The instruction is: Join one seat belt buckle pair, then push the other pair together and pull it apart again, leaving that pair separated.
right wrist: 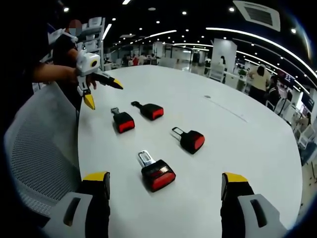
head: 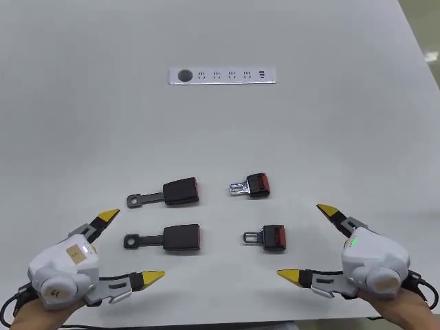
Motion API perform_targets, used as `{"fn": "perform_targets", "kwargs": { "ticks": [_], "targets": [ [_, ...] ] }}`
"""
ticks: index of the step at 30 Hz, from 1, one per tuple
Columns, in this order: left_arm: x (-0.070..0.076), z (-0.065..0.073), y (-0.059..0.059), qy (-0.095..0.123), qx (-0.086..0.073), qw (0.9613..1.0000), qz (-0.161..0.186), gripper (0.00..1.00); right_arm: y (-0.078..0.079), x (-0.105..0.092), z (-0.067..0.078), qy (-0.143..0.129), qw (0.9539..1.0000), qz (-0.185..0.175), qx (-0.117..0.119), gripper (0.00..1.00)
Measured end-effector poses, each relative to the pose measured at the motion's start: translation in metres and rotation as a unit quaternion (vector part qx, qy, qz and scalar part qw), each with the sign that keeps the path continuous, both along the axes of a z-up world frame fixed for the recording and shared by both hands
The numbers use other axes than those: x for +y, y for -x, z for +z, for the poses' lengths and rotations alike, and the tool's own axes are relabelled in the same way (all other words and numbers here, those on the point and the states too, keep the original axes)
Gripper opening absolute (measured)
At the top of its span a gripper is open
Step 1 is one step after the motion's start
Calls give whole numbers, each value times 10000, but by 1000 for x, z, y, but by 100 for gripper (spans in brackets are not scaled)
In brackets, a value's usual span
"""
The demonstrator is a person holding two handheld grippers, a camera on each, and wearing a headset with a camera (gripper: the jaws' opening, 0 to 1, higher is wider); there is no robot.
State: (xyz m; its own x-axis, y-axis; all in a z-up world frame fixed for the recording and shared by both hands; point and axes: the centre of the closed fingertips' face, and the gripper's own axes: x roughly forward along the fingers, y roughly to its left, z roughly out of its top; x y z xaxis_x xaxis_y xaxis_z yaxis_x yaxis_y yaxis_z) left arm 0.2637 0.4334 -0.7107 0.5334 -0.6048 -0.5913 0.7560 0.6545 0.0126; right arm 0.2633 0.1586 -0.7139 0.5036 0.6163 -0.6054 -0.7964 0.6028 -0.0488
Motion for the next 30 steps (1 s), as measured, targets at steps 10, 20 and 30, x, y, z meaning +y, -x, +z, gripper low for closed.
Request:
{"fn": "perform_targets", "kwargs": {
  "ticks": [10,20,30],
  "targets": [
    [1,1,0,-12,-8,10000,3,93,-1,-1,0,25,10000,30,-2,94],
    [2,0,-1,-18,-13,10000,-3,93,-1,-1,-1,39,10000,37,1,94],
    [-2,-4,-1,-147,13,9996,-232,87,-2,-1,-3,198,9994,272,-10,91]
  ]
}}
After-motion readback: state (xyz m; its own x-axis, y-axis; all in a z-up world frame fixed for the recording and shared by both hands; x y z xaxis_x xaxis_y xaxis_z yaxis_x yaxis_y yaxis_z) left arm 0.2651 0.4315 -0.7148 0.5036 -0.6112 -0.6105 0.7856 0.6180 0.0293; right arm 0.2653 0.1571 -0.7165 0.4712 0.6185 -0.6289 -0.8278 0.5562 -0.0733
